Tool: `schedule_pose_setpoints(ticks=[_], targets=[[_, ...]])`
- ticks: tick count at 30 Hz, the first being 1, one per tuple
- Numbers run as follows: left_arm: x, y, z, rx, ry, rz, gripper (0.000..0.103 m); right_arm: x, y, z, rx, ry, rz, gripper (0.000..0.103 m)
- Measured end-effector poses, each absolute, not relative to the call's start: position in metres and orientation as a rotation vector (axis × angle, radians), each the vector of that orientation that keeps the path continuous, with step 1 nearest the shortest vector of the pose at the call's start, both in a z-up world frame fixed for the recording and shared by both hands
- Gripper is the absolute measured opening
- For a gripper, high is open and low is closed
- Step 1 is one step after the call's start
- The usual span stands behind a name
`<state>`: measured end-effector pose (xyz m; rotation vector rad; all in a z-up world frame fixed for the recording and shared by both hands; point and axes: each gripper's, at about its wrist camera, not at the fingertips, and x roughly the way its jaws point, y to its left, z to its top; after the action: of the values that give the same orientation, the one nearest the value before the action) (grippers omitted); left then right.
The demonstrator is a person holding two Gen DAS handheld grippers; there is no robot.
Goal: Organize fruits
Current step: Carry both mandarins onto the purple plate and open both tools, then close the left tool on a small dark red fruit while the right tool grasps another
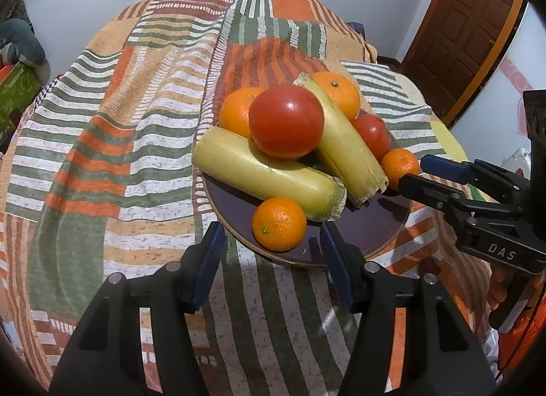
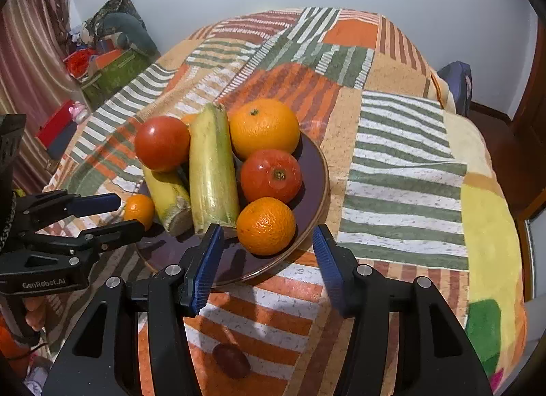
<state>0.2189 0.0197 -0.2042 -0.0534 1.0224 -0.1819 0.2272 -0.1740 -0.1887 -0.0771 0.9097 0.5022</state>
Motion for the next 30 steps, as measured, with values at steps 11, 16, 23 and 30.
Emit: schedule_pose_setpoints(ticks=[11, 16, 23, 30], targets=[[0.192, 0.014, -0.19, -0.067, 1.003, -0.204, 0.058, 0.198, -0.178, -0.185, -0.108, 0.922, 0.525, 0.051], [0.179, 0.006, -0.198, -0.058, 1.028, -0.215, 0.058, 0.184, -0.18, -0.196, -0.106, 0.965, 0.536, 0.051], [0.166, -0.002, -0.207, -0.065, 1.051, -0.235, 0.058, 0.17, -0.184, -0.214, -0.096, 1.008, 0.535, 0.051], [0.166, -0.014, -0.215, -0.044, 1.068, -0.264, 0.055, 0.168, -0.186, -0.217, -0.091, 0.995, 0.522, 0.038]])
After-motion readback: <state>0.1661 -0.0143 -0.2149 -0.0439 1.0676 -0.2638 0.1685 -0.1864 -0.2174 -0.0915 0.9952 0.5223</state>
